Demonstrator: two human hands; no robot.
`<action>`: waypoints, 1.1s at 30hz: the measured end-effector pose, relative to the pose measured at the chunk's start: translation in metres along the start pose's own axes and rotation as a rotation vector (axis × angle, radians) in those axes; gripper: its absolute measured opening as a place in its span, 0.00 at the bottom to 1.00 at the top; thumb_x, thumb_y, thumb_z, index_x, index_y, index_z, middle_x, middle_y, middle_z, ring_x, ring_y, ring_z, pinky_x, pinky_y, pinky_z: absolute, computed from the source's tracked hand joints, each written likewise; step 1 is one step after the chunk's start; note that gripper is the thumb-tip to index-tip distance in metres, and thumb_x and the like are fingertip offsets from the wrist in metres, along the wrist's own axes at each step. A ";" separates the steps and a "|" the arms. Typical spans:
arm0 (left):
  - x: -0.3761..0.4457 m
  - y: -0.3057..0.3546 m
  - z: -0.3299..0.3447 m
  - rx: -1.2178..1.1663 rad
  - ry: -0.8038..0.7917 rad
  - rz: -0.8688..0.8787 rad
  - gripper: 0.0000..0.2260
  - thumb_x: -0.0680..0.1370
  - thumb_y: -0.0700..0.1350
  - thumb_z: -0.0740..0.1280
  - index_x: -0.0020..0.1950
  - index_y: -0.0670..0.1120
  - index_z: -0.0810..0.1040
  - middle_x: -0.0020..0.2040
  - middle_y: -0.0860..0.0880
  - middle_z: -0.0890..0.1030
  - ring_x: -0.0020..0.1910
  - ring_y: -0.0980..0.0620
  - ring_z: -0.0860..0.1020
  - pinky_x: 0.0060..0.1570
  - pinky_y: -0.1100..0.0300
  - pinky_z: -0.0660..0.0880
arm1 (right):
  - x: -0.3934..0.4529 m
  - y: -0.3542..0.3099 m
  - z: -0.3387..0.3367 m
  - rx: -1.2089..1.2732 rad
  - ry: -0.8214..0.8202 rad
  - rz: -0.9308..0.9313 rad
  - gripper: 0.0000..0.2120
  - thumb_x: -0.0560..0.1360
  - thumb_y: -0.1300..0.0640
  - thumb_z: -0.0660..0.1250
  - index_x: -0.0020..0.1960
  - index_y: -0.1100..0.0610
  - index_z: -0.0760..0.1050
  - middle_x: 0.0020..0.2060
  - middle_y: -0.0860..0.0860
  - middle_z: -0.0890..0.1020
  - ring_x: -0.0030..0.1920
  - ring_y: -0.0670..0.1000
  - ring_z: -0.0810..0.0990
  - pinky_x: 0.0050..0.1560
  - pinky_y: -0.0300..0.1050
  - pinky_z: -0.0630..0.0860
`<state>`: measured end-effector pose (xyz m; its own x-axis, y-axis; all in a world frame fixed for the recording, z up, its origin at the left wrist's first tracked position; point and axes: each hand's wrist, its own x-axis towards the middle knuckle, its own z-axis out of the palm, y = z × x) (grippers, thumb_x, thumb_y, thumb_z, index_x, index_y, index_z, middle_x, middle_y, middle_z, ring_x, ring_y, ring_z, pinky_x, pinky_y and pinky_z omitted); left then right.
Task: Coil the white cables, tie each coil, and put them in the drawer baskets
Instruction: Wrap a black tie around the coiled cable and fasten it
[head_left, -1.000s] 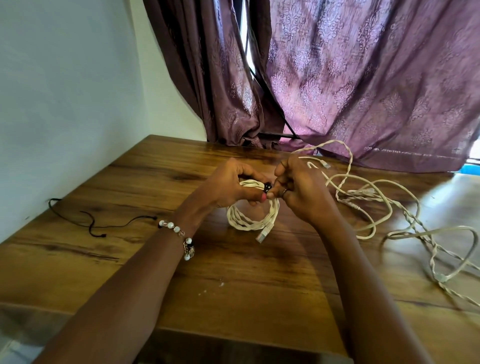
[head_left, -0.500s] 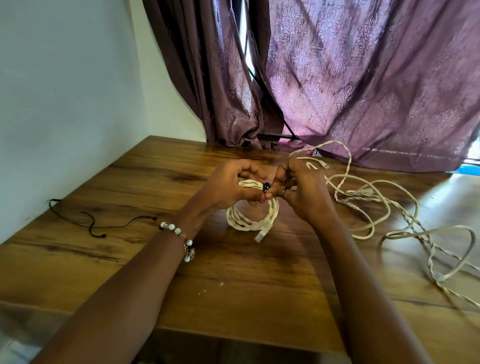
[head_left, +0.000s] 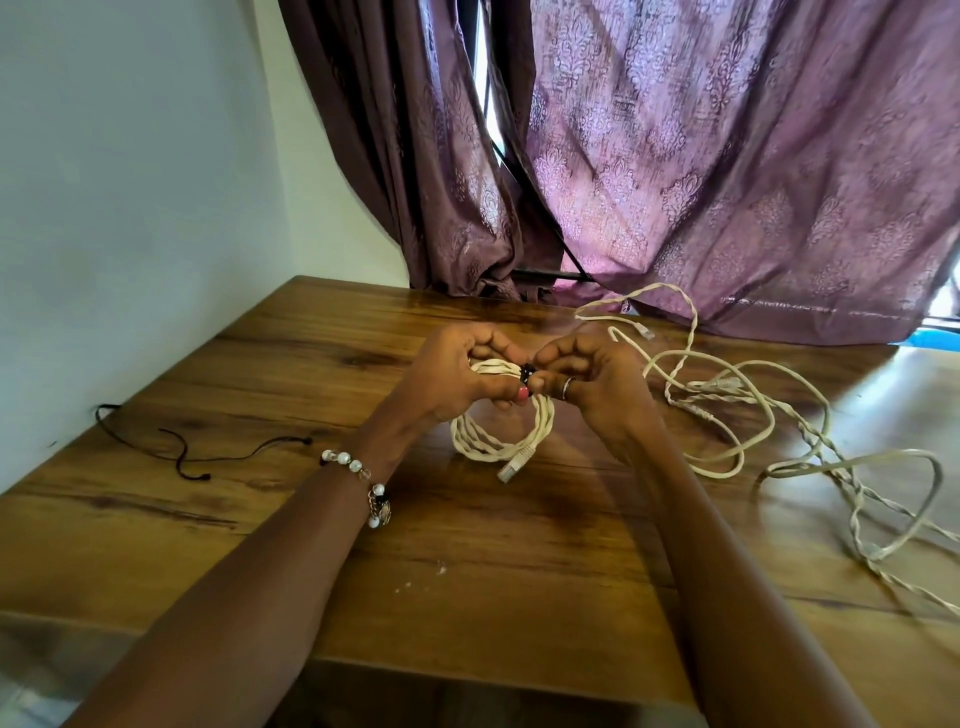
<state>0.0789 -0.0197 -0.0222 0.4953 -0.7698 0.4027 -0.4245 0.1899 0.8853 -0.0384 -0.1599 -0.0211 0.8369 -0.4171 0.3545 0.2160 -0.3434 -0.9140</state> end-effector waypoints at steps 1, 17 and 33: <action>0.000 0.000 0.001 -0.001 0.002 -0.003 0.15 0.65 0.31 0.76 0.49 0.35 0.78 0.41 0.36 0.82 0.37 0.44 0.83 0.33 0.60 0.79 | 0.001 0.002 -0.002 0.030 -0.011 0.030 0.09 0.68 0.72 0.72 0.44 0.62 0.77 0.35 0.54 0.84 0.36 0.47 0.84 0.38 0.38 0.78; 0.003 -0.008 0.009 -0.078 0.299 0.064 0.11 0.67 0.31 0.75 0.46 0.34 0.77 0.42 0.37 0.83 0.37 0.44 0.84 0.35 0.59 0.81 | 0.002 0.006 0.008 0.030 0.115 -0.165 0.12 0.70 0.70 0.71 0.52 0.65 0.81 0.47 0.57 0.85 0.48 0.54 0.84 0.48 0.46 0.80; 0.002 -0.011 0.014 0.084 0.326 0.060 0.15 0.65 0.36 0.78 0.48 0.38 0.79 0.43 0.43 0.84 0.40 0.49 0.84 0.39 0.54 0.82 | 0.007 0.008 0.015 -0.662 0.214 -0.497 0.04 0.71 0.64 0.64 0.40 0.64 0.77 0.35 0.56 0.80 0.36 0.54 0.77 0.36 0.46 0.74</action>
<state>0.0741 -0.0322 -0.0340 0.6775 -0.5212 0.5190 -0.5149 0.1677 0.8407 -0.0238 -0.1529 -0.0288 0.5954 -0.2149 0.7742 0.1383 -0.9218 -0.3623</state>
